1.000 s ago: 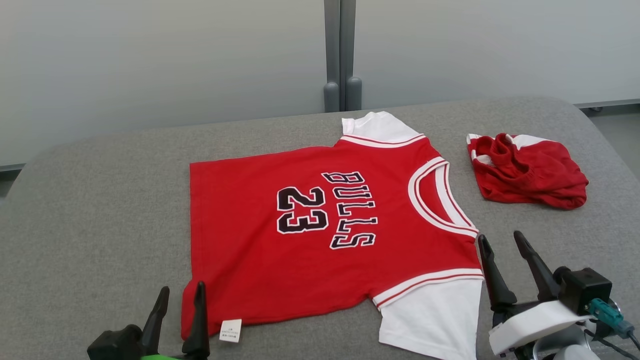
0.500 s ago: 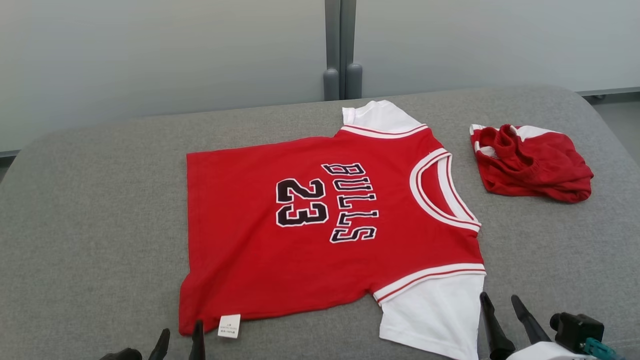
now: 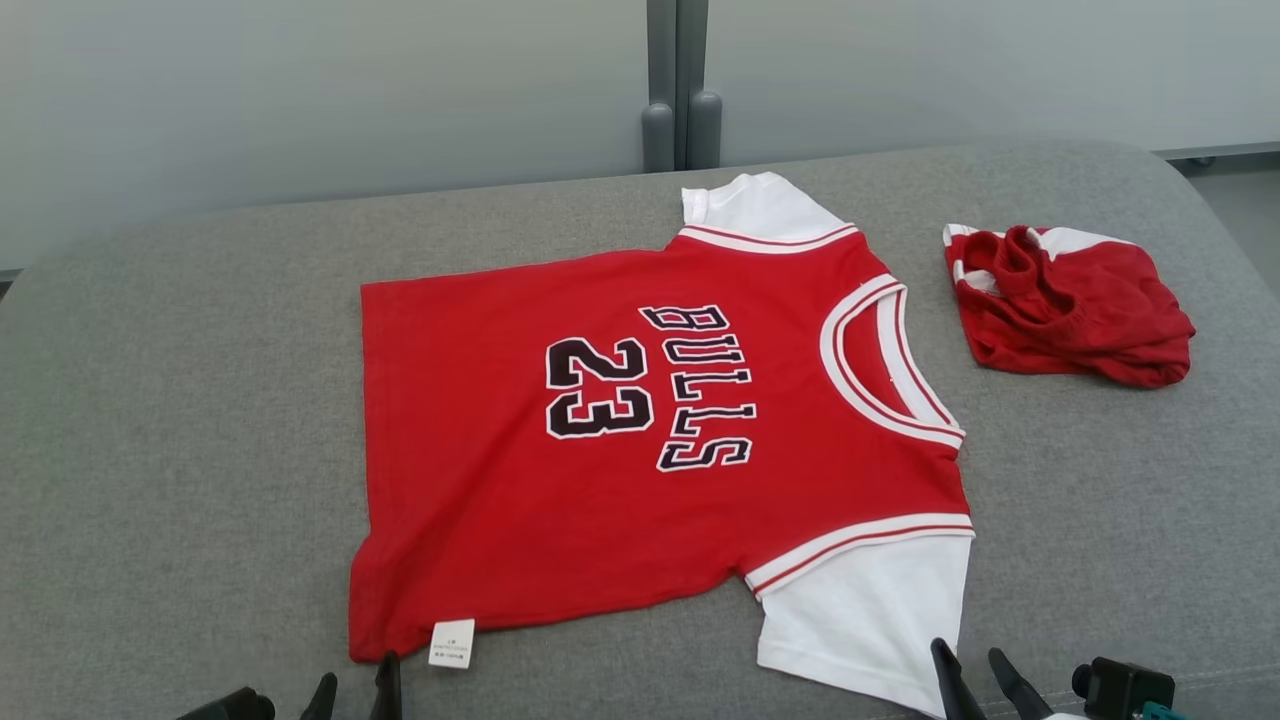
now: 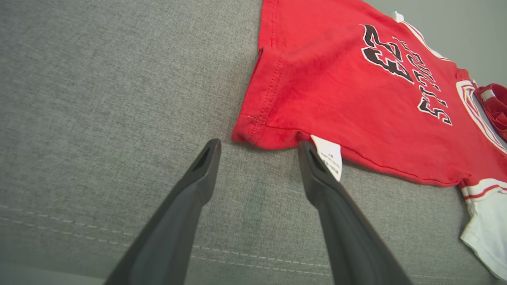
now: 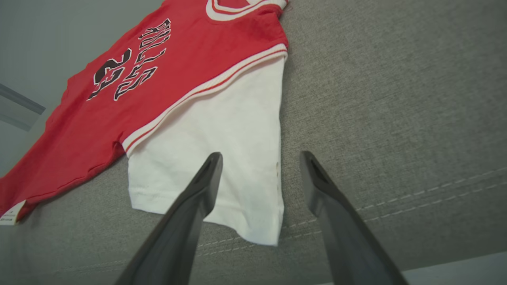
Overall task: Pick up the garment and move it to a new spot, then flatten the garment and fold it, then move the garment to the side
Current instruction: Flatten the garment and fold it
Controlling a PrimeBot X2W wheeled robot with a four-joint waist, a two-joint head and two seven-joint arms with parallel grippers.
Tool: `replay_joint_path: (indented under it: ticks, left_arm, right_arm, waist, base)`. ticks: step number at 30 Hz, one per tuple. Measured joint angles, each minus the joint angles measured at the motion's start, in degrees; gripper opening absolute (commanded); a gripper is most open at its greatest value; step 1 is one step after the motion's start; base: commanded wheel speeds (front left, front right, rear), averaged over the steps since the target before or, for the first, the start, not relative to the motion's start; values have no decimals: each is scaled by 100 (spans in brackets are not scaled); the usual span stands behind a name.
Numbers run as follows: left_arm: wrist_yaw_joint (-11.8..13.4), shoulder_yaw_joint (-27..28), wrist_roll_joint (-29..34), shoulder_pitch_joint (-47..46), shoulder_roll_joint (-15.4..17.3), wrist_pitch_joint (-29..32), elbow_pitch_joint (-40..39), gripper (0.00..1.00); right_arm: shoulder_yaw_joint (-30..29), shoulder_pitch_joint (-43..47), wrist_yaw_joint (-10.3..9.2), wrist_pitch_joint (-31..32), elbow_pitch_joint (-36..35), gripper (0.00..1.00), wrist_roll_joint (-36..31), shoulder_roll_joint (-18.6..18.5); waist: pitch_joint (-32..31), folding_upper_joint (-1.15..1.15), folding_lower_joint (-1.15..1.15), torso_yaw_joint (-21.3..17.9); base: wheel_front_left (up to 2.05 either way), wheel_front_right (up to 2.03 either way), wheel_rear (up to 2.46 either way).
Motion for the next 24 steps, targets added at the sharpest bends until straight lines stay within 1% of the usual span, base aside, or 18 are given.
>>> replay_joint_path:
  ticks: [9,18,21,22,24]
  left_arm:
    - [4,107,-14,-447,-2,45,259,100]
    - [15,34,-12,-730,-2,86,466,99]
    - [-1,13,-10,-783,-2,85,525,71]
    - [-15,7,-9,-794,-3,85,555,53]
    - [-18,0,-5,-806,-3,83,612,40]
  right_arm:
    - [243,-151,120,93,261,100,53,21]
    - [271,-359,163,118,517,100,119,25]
    - [319,-380,183,119,606,100,138,24]
    - [349,-386,190,121,630,100,140,21]
    - [412,-414,207,144,684,100,144,19]
  waist:
    - [234,0,0,-90]
    - [405,0,0,-151]
    - [415,0,0,-145]
    - [419,0,0,-142]
    - [423,0,0,-134]
  base:
    - [0,0,0]
    - [0,0,0]
    - [0,0,0]
    - [0,0,0]
    - [0,0,0]
